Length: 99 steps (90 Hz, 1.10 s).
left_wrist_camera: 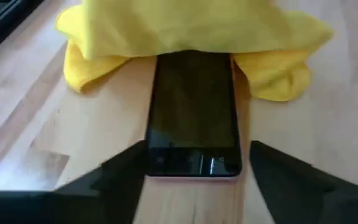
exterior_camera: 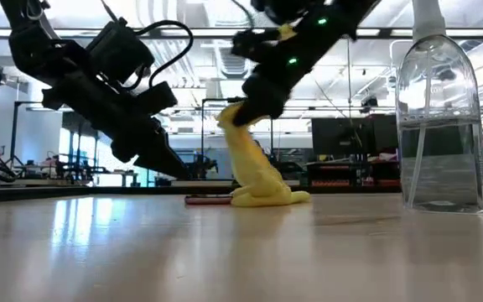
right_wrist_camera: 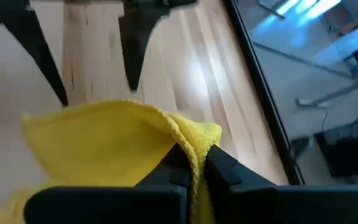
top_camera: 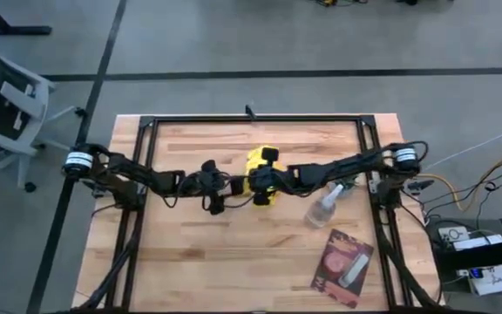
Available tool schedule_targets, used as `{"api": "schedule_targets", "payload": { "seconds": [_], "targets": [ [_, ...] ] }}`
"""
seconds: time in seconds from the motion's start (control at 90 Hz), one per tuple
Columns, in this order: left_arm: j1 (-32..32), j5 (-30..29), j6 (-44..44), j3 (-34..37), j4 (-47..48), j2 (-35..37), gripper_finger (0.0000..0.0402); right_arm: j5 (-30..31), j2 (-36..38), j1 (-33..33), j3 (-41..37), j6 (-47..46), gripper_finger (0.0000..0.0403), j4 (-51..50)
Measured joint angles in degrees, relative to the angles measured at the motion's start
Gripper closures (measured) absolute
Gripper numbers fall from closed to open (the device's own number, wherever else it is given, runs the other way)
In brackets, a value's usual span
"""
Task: Apply microfiber cloth
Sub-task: Wipe the front of the pink cellphone with a microfiber cloth
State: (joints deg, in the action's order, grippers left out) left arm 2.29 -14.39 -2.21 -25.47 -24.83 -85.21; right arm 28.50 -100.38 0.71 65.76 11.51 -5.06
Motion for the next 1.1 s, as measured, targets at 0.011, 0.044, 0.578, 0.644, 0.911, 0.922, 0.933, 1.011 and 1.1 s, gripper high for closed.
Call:
{"api": "schedule_targets", "payload": {
  "seconds": [0.011,0.044,0.578,0.644,0.911,0.922,0.933,1.011,1.1],
  "targets": [
    [0.1,0.0,-0.1,0.0,0.0,0.0,0.0092,0.0,0.4,0.0,-0.4,-0.3,0.0403,0.1],
    [0.5,0.0,-0.4,0.0,0.0,0.0,0.0077,0.0,1.0,-0.2,-1.8,-1.1,0.0403,0.2],
    [4.1,9.1,0.8,-5.8,-9.8,-16.1,0.0015,-0.6,1.9,-0.3,-11.2,-9.5,0.0403,6.3],
    [4.2,9.0,0.8,-6.7,-9.8,-17.0,0.0015,-1.2,1.9,-0.4,-11.6,-9.6,0.0403,6.0],
    [4.2,9.6,0.7,-7.2,-2.5,-11.1,0.0015,-3.3,1.9,-0.4,-11.7,-9.8,0.0403,6.9],
    [4.2,9.6,0.9,-7.2,-2.4,-10.7,0.0015,-3.3,1.9,-0.3,-11.7,-9.7,0.0403,7.0],
    [4.3,9.6,1.1,-7.2,-2.4,-10.3,0.0015,-3.4,1.9,-0.3,-11.7,-9.6,0.0403,7.1],
    [4.9,9.4,1.7,-6.9,-3.2,-9.2,0.0015,-3.5,1.8,-0.5,-11.7,-9.2,0.0403,7.3],
    [5.8,9.5,1.9,-6.4,-2.5,-9.9,0.0015,-3.5,1.8,-0.6,-11.7,-9.0,0.0403,7.6]
  ]
}}
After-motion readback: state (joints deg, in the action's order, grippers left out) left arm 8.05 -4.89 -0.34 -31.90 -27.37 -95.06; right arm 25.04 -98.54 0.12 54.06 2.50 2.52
